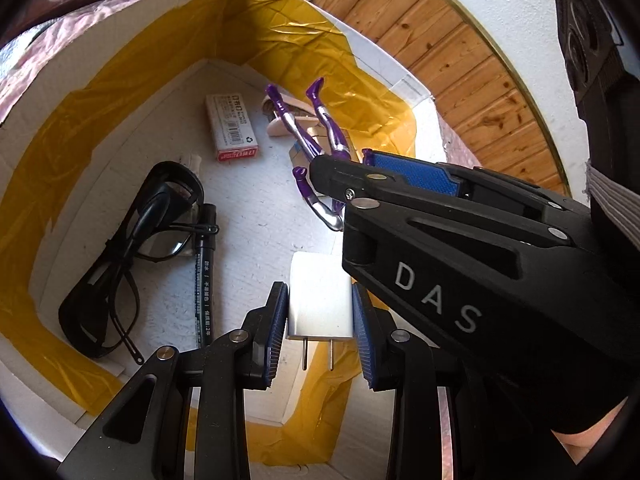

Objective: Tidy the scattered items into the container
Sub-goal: 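Lower into the box and open both grippers to release charger and figure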

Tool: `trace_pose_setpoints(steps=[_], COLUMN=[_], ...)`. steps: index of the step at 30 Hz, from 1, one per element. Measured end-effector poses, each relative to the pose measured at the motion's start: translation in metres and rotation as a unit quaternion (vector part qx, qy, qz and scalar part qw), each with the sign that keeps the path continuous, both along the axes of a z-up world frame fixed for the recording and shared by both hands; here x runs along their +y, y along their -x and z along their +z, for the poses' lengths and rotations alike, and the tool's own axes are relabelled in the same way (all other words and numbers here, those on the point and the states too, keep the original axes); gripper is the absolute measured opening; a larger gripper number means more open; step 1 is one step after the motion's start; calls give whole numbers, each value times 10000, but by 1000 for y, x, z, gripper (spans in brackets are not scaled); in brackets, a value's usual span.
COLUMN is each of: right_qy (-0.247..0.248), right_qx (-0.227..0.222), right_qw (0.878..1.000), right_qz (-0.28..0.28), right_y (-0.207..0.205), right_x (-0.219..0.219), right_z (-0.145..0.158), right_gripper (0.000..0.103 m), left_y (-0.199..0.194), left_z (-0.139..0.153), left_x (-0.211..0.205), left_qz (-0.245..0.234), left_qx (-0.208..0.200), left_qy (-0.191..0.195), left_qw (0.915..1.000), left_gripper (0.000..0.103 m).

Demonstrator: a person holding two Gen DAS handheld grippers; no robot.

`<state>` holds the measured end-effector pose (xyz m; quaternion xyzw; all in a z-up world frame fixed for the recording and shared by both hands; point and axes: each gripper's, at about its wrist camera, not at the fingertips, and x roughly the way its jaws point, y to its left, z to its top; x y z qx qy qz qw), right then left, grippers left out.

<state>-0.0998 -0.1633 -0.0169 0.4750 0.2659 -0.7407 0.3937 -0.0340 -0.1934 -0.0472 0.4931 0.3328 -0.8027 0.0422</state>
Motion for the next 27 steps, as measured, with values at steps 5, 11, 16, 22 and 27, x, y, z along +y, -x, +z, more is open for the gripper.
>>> trace_pose_setpoints(steps=[5,11,16,22,27], right_qy=[-108,-173,-141,-132,-26], right_qx=[10,60,62,81,118], right_qw=[9999,9998,9999,9999,9999], right_qz=[96,99,63,70,1], right_y=[1,2,1,-2,-5], right_x=[-4,-2,-1,0,6], right_z=[-4,-4,-4,-2,5], right_gripper=[34,34,35,35,35], left_y=[0,1,0,-2,-8], left_z=[0,-1,-1,2,7], left_x=[0,1,-2,-6,-10], left_qz=[22,39,87,221,324], left_qx=[-34,-98,-116,-89,-10], left_qy=[-3,-134,-195,-170,-4], left_qw=[10000,9999,9997,9996,9995], left_gripper=[34,40,44,44,44])
